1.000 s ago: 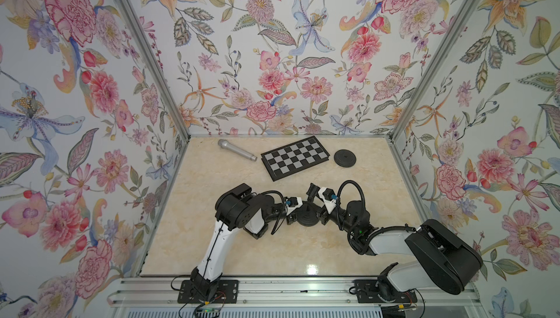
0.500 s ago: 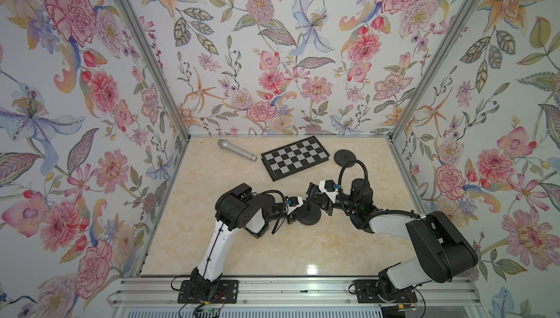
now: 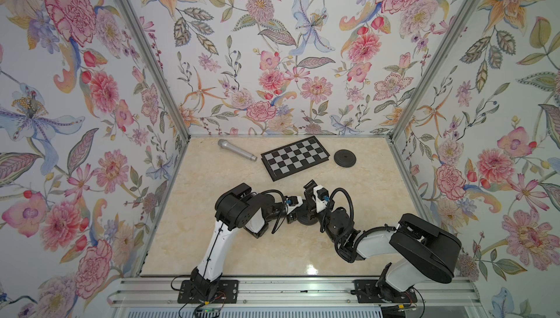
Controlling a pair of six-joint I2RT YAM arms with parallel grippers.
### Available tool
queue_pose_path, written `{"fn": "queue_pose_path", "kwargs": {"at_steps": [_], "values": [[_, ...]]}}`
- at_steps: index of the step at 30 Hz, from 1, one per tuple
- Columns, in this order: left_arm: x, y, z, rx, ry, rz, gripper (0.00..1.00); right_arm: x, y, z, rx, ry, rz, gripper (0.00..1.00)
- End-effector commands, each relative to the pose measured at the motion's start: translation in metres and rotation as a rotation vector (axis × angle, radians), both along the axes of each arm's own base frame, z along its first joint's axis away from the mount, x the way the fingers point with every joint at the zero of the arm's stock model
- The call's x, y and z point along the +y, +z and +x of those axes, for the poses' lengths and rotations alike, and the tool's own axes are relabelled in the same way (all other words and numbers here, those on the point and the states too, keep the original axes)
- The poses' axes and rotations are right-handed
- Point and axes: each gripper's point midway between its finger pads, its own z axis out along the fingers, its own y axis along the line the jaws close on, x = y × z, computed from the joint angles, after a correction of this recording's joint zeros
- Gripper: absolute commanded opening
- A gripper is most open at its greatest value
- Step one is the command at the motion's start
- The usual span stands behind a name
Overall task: Assemble a microphone stand
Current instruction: Screw the microphone stand pole into the microphone stand base.
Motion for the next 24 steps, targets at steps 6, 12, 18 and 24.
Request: {"fn": "queue_pose_path", "kwargs": {"at_steps": [6,12,18,24], "values": [[0.010,-0.056,0.000,0.117,0.061,0.152,0.46,0.025,-0.026,-0.044,0.024,0.371,-0.057,0.42],[0.009,-0.057,-0.002,0.122,0.044,0.150,0.47,0.016,-0.022,-0.060,0.037,0.774,-0.207,0.56],[0.008,-0.056,-0.004,0.124,0.031,0.143,0.47,-0.005,-0.006,-0.041,0.013,0.935,-0.153,0.57],[0.007,-0.057,-0.004,0.126,0.033,0.143,0.47,-0.007,0.009,-0.021,0.004,1.019,-0.113,0.53]]}}
